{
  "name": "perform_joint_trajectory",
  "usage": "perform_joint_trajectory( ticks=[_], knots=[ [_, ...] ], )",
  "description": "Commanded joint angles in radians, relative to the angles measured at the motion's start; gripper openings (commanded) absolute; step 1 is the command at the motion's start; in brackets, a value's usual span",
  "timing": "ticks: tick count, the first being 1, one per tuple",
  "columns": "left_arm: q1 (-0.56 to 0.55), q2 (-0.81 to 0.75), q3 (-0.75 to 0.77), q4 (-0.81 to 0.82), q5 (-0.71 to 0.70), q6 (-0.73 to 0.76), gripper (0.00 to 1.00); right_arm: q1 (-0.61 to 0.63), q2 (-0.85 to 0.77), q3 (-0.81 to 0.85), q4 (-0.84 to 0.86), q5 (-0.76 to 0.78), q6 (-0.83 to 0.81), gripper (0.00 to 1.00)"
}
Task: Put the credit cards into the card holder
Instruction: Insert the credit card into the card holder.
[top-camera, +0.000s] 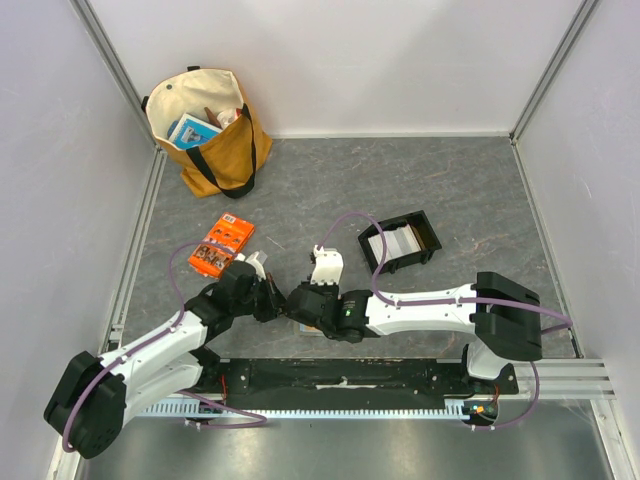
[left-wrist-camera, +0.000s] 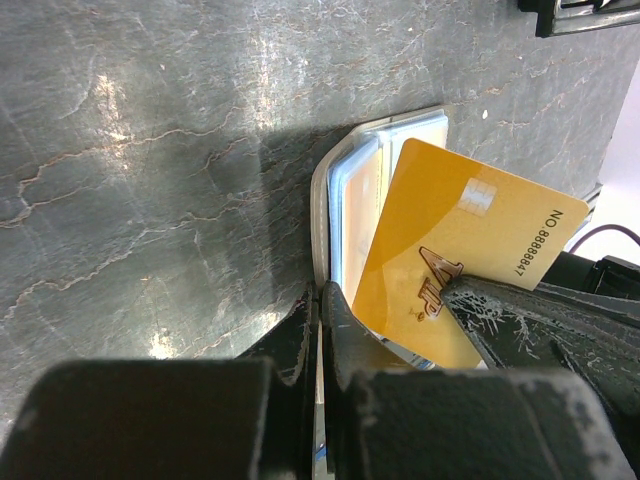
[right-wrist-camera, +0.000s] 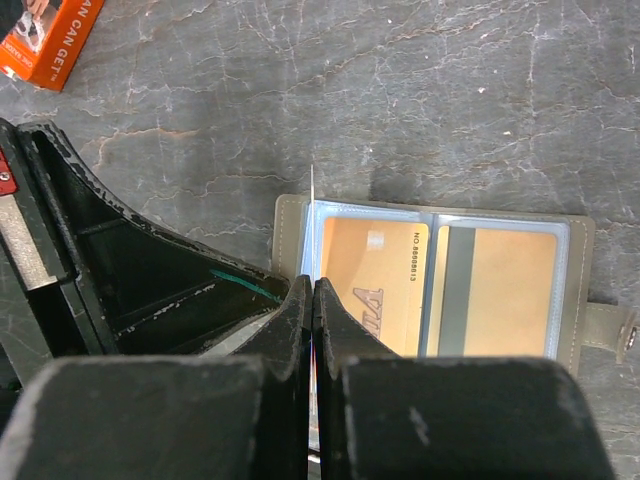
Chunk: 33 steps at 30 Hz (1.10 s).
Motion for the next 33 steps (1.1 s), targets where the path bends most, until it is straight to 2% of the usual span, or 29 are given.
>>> perform_joint_trajectory(
  ticks=[1,12,18,25,33],
  knots=[
    [0.004,-0.007,-0.007,0.034,0.018,-0.025,0.02,-0.003,-0.011,0.036,0.04,0.045,-0.007,0.0],
    [0.002,-0.016,-0.011,0.038,0.02,-0.027,0.02,-0.005,0.041,0.055,0.028,0.028,-0.007,0.0],
    [0.002,-0.017,-0.014,0.038,0.017,-0.028,0.02,-0.005,0.047,0.078,-0.026,0.054,-0.011,0.0],
    [0.002,-0.017,-0.011,0.036,0.017,-0.025,0.02,0.023,0.106,0.177,-0.184,0.117,-0.014,0.0],
    [0.004,-0.026,-0.007,0.038,0.023,-0.025,0.02,0.037,0.138,0.217,-0.193,0.12,-0.024,0.0]
  ],
)
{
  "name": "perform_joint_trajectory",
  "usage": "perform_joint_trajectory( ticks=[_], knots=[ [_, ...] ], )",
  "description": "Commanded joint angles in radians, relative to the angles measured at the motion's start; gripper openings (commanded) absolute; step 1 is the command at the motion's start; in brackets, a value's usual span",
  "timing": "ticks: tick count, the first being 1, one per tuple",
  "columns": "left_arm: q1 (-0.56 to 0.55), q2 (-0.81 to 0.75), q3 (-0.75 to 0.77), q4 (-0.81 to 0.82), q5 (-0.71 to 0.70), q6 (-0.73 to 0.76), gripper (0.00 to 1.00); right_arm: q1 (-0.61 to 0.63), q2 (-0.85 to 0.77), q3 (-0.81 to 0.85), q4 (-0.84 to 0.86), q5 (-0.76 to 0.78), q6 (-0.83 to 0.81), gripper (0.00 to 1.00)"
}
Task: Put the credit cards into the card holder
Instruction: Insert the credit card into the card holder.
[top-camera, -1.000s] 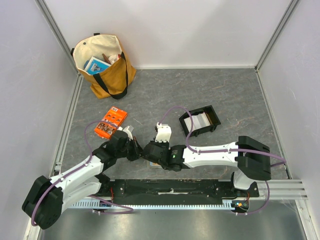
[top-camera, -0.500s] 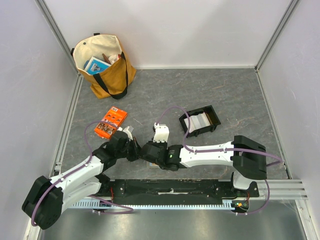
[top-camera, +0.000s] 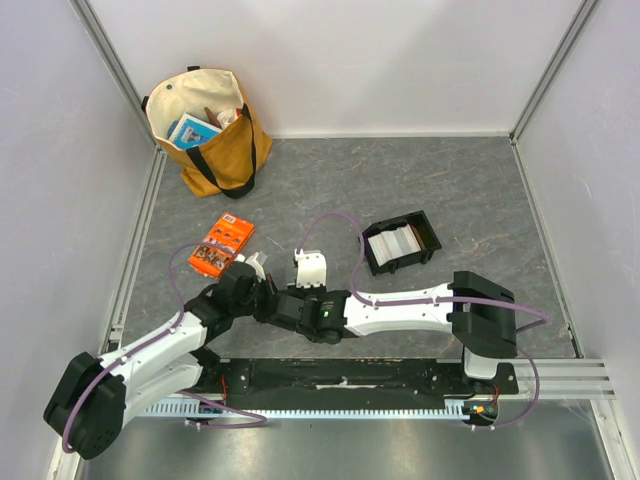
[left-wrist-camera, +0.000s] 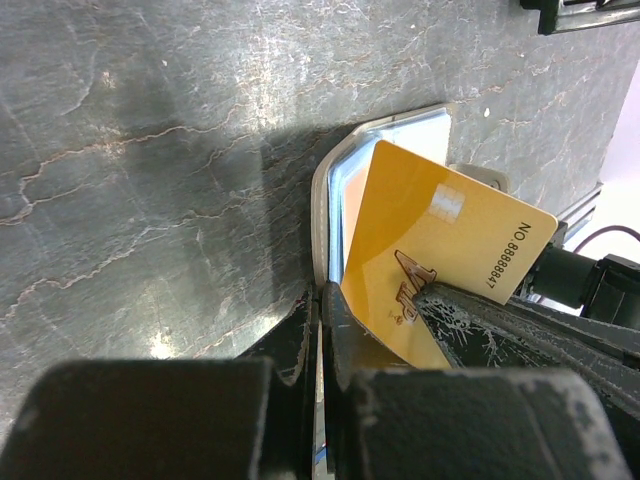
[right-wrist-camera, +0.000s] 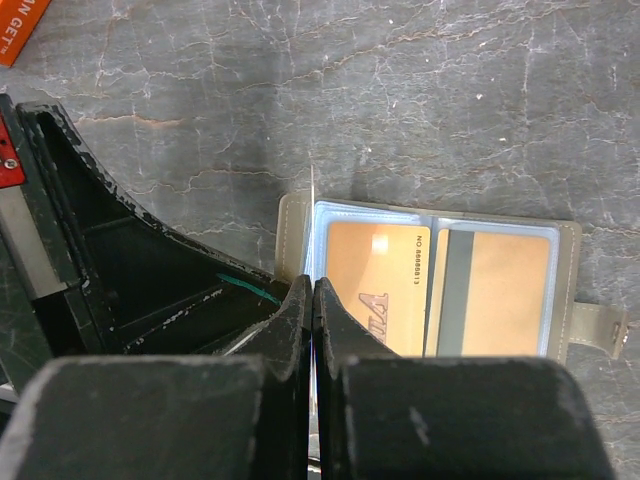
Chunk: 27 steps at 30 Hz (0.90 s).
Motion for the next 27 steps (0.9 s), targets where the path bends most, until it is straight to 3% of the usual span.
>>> perform_joint_trajectory(
  ticks=[1,19,27],
  knots=[
    [0.004,-0.023,0.0,0.033,0.021,-0.027,0.02,0.007,0.014,0.051,-0.035,0.061,-0.003,0.0],
    [0.004,-0.033,-0.006,0.027,0.018,-0.025,0.02,0.024,0.051,0.152,-0.276,0.15,0.041,0.0],
    [0.004,-0.025,-0.006,0.027,0.018,-0.021,0.02,0.024,0.014,0.097,-0.34,0.166,0.087,0.0]
  ],
)
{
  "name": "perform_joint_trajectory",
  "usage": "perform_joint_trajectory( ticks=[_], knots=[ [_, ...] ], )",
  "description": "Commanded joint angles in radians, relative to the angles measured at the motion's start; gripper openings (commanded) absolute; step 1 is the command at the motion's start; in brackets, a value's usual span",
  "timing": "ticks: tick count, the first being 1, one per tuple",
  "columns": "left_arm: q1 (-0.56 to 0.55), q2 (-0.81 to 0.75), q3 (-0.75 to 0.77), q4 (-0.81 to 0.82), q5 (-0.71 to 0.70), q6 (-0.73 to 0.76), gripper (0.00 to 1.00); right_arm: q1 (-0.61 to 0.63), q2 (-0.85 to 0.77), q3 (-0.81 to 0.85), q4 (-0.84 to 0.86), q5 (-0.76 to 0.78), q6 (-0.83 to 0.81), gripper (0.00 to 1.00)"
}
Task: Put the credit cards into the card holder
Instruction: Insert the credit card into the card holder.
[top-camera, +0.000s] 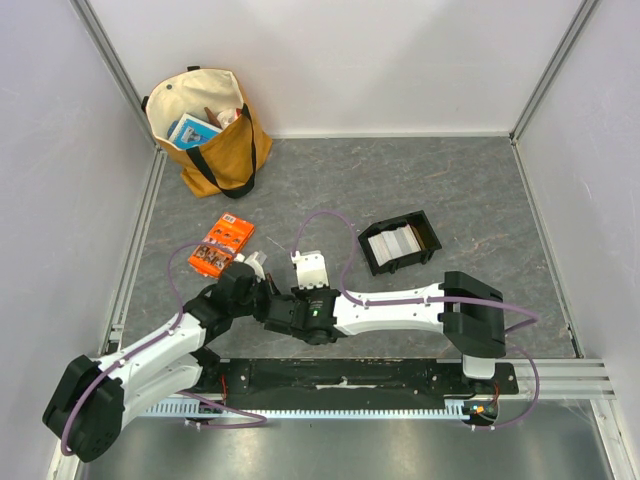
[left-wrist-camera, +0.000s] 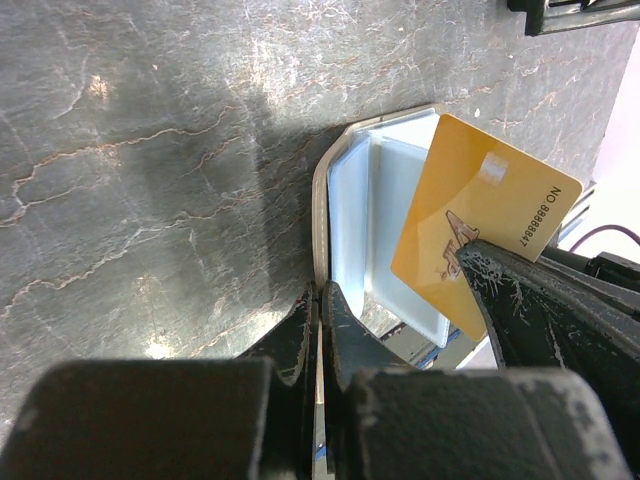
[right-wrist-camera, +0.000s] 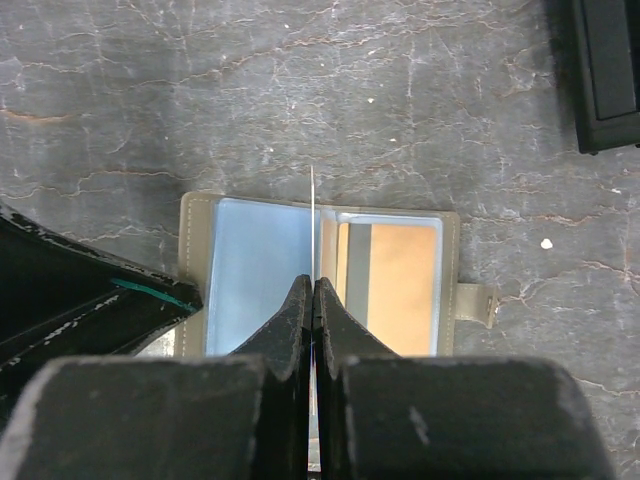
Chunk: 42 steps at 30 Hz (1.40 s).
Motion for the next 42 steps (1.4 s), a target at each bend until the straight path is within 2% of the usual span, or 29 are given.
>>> perform_joint_trajectory(
  ticks=[1,7,13,19,24,34,42],
  knots=[
    [0.004,-0.002,-0.006,0.027,0.013,-0.021,0.02,0.005,-0.061,-0.029,-0.048,0.065,0.061,0.0],
    [0.004,0.016,-0.012,0.03,0.015,-0.018,0.02,-0.011,-0.165,-0.124,-0.016,0.042,0.069,0.0],
    [0.004,0.027,-0.012,0.033,0.01,-0.013,0.02,-0.077,-0.349,-0.342,0.222,-0.084,0.0,0.0],
    [0.004,0.057,-0.013,0.031,-0.001,-0.005,0.02,-0.134,-0.475,-0.492,0.415,-0.214,-0.034,0.0],
    [0.004,0.088,-0.015,0.03,-0.007,0.007,0.02,-0.166,-0.478,-0.546,0.472,-0.268,-0.04,0.0],
    [0.004,0.087,-0.027,0.022,-0.022,0.007,0.02,-0.223,-0.51,-0.592,0.435,-0.305,-0.071,0.0],
    [0.002,0.093,-0.019,0.025,-0.014,0.005,0.02,-0.225,-0.397,-0.558,0.431,-0.351,-0.072,0.0]
  ],
)
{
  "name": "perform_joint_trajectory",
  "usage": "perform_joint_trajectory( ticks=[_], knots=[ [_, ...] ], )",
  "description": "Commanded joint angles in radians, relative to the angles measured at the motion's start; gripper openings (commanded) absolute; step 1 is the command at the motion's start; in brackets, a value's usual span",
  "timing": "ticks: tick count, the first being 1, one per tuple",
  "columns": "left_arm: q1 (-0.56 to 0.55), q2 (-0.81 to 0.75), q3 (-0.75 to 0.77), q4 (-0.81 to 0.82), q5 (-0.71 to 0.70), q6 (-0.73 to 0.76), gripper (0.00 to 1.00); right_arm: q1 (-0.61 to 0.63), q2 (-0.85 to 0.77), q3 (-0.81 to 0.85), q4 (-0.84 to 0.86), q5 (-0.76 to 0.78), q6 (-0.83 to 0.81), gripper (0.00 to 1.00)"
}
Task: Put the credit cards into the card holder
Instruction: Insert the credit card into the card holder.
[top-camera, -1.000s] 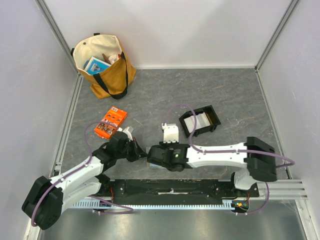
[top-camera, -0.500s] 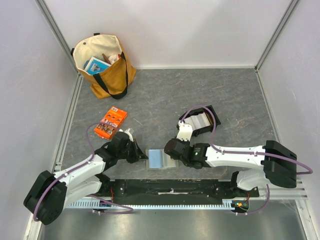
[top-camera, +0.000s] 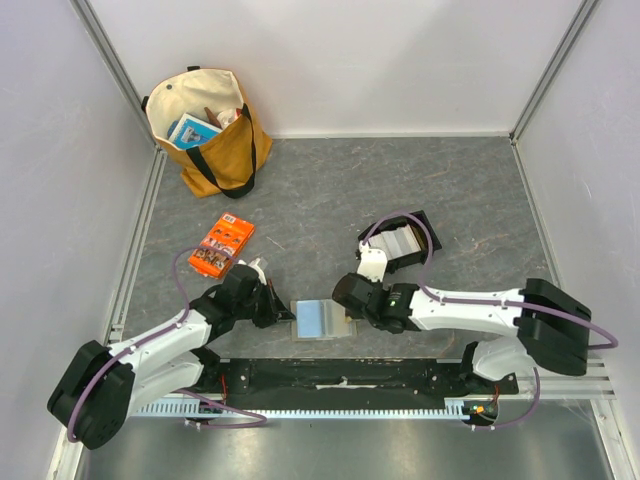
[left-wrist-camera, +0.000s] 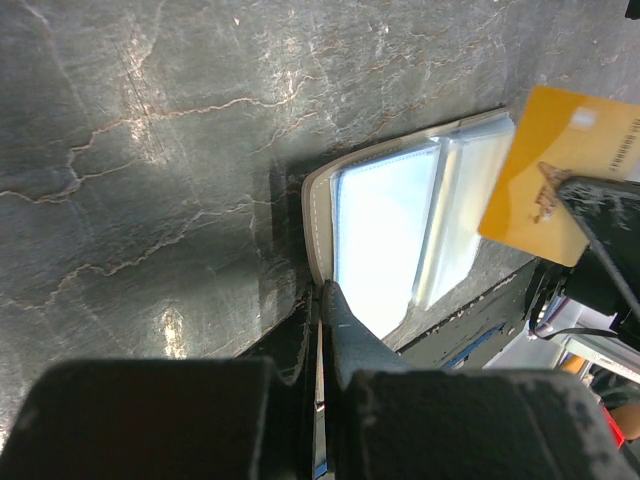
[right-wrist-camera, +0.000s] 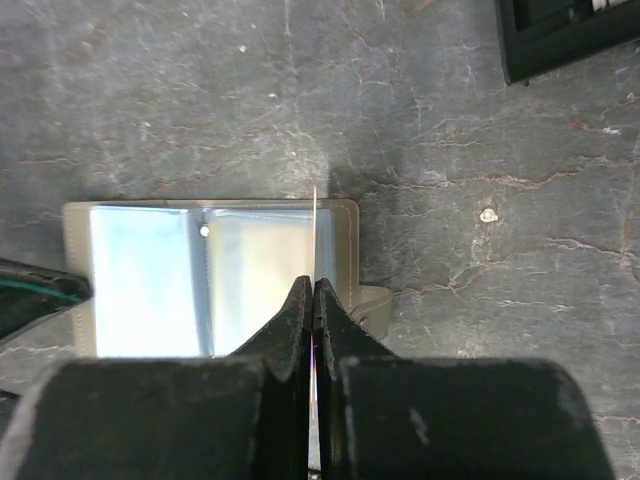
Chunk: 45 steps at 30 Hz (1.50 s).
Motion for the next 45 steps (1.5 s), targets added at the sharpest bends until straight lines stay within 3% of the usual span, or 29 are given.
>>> perform_joint_trajectory(
  ticks=[1,15,34,38,45],
  knots=[
    [0.002,0.001,0.001,0.024,-0.009,0.005,0.02,0.002,0.083,0.04,0.004,-0.034,-0.003,0.0],
    [0.004,0.012,-0.005,0.041,-0.002,-0.002,0.02,0.002,0.154,0.08,0.096,-0.106,-0.035,0.0],
    [0.004,0.04,-0.023,0.083,-0.003,-0.017,0.02,0.006,0.234,0.198,0.309,-0.353,-0.135,0.0],
    [0.004,0.04,-0.026,0.083,-0.005,-0.017,0.02,0.009,0.208,0.21,0.301,-0.341,-0.151,0.0],
    [0.001,0.035,-0.034,0.086,-0.008,-0.023,0.02,0.0,-0.008,0.129,0.263,-0.171,-0.156,0.0]
  ],
)
